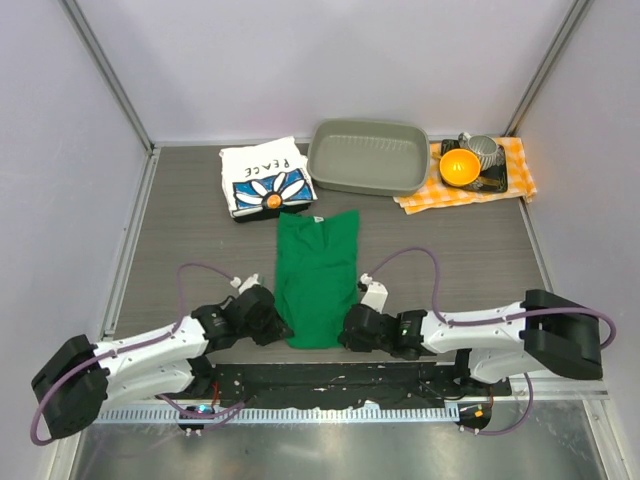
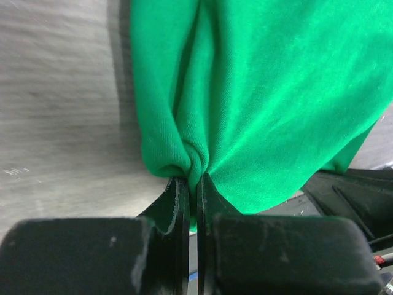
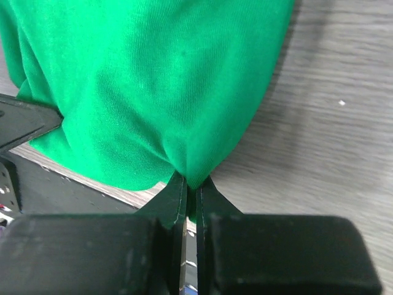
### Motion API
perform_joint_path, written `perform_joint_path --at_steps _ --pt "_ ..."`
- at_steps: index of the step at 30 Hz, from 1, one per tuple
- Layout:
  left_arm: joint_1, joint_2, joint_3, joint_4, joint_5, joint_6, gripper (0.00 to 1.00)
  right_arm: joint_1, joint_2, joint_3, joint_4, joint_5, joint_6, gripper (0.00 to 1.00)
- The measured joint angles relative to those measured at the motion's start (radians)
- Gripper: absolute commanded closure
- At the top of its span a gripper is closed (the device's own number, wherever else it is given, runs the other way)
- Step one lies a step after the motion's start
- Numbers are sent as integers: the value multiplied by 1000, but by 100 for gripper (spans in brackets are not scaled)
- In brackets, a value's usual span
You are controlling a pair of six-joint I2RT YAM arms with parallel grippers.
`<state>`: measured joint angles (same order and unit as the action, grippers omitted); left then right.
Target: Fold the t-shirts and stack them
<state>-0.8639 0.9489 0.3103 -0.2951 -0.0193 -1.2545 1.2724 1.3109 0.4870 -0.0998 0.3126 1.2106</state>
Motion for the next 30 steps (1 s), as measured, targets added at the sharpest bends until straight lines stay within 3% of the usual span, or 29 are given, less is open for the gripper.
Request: perform_joint_path --at_steps 8,12,18,24,30 --pt "-288 18 3 14 -113 -181 100 128 -142 -9 -214 68 13 99" --pt "-344 17 35 -50 -154 -210 100 168 -192 -3 -267 104 16 99" --pt "-352 -5 232 -245 -229 -169 100 173 -216 129 -380 190 -35 99" --pt "-325 -28 421 -327 -307 -96 100 155 -240 275 -434 281 -117 99" --pt "-189 0 473 -356 -325 2 100 -6 -240 328 -459 299 -229 99"
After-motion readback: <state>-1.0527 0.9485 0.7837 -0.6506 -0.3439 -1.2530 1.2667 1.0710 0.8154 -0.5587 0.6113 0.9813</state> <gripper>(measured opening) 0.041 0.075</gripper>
